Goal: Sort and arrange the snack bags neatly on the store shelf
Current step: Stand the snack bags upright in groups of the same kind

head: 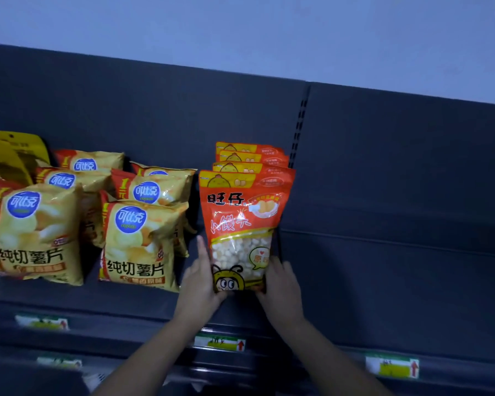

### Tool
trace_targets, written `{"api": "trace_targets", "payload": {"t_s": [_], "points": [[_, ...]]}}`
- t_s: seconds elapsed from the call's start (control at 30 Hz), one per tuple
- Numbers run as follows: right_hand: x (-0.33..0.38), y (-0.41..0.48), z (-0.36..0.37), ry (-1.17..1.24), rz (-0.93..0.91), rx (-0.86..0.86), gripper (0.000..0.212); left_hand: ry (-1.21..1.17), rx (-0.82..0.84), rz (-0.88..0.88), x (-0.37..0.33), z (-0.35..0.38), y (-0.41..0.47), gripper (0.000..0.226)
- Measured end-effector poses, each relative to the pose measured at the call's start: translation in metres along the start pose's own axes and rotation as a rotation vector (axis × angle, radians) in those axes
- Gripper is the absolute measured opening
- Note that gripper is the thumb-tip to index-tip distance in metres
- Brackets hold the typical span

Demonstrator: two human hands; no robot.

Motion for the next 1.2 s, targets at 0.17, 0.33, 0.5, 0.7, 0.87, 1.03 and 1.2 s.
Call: {"api": "trace_targets", "payload": {"t_s": [0.17,0.33,0.5,0.7,0.87,1.03,1.2], "points": [[-0.007,-0.001,0.016,0.237,0.207,0.245,0.061,-0.063,0.187,-0.117,0.011,-0.008,0.001,0.067],[-0.022,0.011,0.007,0.39,0.186,0.39,0.072,0.007,0.298,-0.069,0.009,-0.013,0.016,0.039],[-0.024,0.01,0.006,0.402,0.194,0.357,0.07,0.058,0.19,-0.076,0.004,-0.009,0.021,0.037],[-0.029,0.008,0.006,0.484,0.182,0.387,0.064,0.075,0.191,-0.025,0.012,-0.013,0.018,0.037],[-0.031,0.007,0.003,0.535,0.213,0.414,0.061,0.142,0.127,-0.016,0.006,-0.009,0.015,0.034],[-0.034,0.006,-0.003,0.476,0.178,0.433,0.067,0.266,0.156,-0.064,0.01,-0.012,0.014,0.046],[-0.036,0.002,-0.001,0.505,0.19,0.418,0.071,0.176,0.228,-0.057,0.012,-0.014,0.015,0.054]]}}
Point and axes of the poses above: each hand's wrist, its own y-axis towards the middle knuckle, its own z-axis out of the palm, x = y × z, the point moved 2 cm from there along y, towards the middle knuckle, and after that the axes turned 3 degrees about -y, right-handed, at the moved point
